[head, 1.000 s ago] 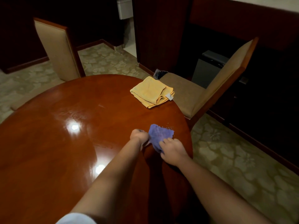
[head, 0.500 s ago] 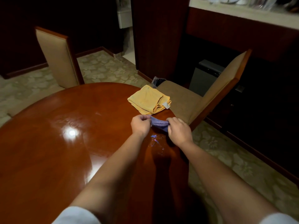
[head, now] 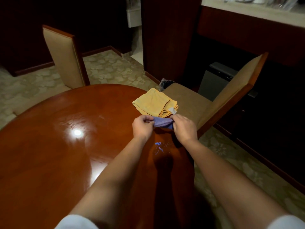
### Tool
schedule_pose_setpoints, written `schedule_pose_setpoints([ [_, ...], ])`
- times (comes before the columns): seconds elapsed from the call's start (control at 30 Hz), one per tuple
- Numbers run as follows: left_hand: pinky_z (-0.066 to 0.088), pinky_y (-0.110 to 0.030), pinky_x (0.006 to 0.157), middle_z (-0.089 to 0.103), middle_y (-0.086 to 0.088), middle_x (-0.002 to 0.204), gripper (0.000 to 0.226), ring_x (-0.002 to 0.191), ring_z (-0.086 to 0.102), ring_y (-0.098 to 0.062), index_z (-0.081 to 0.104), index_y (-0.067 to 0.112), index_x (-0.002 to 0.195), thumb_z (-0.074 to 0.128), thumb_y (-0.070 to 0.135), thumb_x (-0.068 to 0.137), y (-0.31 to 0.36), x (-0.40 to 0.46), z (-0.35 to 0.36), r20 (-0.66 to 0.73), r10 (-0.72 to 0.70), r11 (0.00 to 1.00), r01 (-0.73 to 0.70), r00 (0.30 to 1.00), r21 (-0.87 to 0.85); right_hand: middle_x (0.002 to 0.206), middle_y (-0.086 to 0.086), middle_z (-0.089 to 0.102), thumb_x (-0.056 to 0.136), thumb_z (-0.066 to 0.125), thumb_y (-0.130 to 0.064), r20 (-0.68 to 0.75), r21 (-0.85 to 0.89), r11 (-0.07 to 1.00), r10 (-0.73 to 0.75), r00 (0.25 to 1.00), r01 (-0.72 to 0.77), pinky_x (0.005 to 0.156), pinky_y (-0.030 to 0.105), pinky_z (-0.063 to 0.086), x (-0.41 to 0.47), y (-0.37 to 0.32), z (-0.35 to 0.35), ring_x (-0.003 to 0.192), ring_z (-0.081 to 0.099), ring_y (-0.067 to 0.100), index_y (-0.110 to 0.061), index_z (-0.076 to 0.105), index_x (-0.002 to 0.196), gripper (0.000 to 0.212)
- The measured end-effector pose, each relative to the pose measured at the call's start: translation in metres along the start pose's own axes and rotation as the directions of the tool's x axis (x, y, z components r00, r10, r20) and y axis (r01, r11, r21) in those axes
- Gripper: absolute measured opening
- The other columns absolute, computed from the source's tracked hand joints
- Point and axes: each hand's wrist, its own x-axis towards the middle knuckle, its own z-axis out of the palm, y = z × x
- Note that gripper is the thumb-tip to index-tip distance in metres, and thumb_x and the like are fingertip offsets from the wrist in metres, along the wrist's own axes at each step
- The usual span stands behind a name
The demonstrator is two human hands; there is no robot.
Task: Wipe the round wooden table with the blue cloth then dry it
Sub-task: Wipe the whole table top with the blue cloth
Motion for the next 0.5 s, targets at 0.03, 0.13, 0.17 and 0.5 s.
schedule_pose_setpoints([
  [0.03,0.052,-0.022,0.071,0.062,-0.002,0.087,0.016,0.080,0.058,-0.013,0.063,0.012,0.082,0.062,-0.003,0.086,-0.003,0.003,0.001,0.000,-0.011,1.000,0.011,1.000,0.018,0.109,0.008,0.066,0.091,0.053,-0.007,0.010,0.003,1.000,-0.007,1.000,0.007,0.079,0.036,0.047,0.001,0.001,0.003,0.101,0.062,0.028,-0.009,0.063,0.114,0.025],
  [0.13,0.054,-0.033,0.080,0.064,-0.006,0.089,0.028,0.086,0.062,-0.020,0.058,0.016,0.070,0.058,-0.007,0.085,-0.023,0.005,0.003,0.024,-0.123,0.986,0.120,0.992,0.117,0.116,0.008,0.062,0.092,0.048,-0.006,0.251,-0.020,1.000,0.013,0.968,-0.008,0.079,0.032,0.043,-0.006,0.002,0.019,0.106,0.058,0.028,-0.011,0.059,0.115,0.025],
  [0.17,0.054,-0.034,0.082,0.064,-0.007,0.089,0.030,0.088,0.062,-0.022,0.057,0.016,0.067,0.057,-0.008,0.084,-0.032,0.005,0.004,0.032,-0.166,0.975,0.159,0.986,0.158,0.117,0.008,0.061,0.093,0.047,-0.007,0.378,-0.066,0.998,0.026,0.926,-0.001,0.076,0.030,0.040,-0.010,0.001,0.026,0.107,0.057,0.028,-0.013,0.057,0.113,0.023],
  [0.5,0.054,-0.034,0.074,0.068,-0.016,0.083,0.024,0.076,0.062,-0.022,0.059,0.011,0.061,0.060,-0.006,0.078,-0.099,-0.011,0.008,0.094,-0.442,0.876,0.407,0.892,0.260,0.115,0.009,0.061,0.092,0.045,-0.016,0.675,-0.245,0.946,0.009,0.738,0.212,0.086,0.032,0.038,-0.031,-0.006,0.031,0.106,0.057,0.029,-0.017,0.053,0.115,0.024],
])
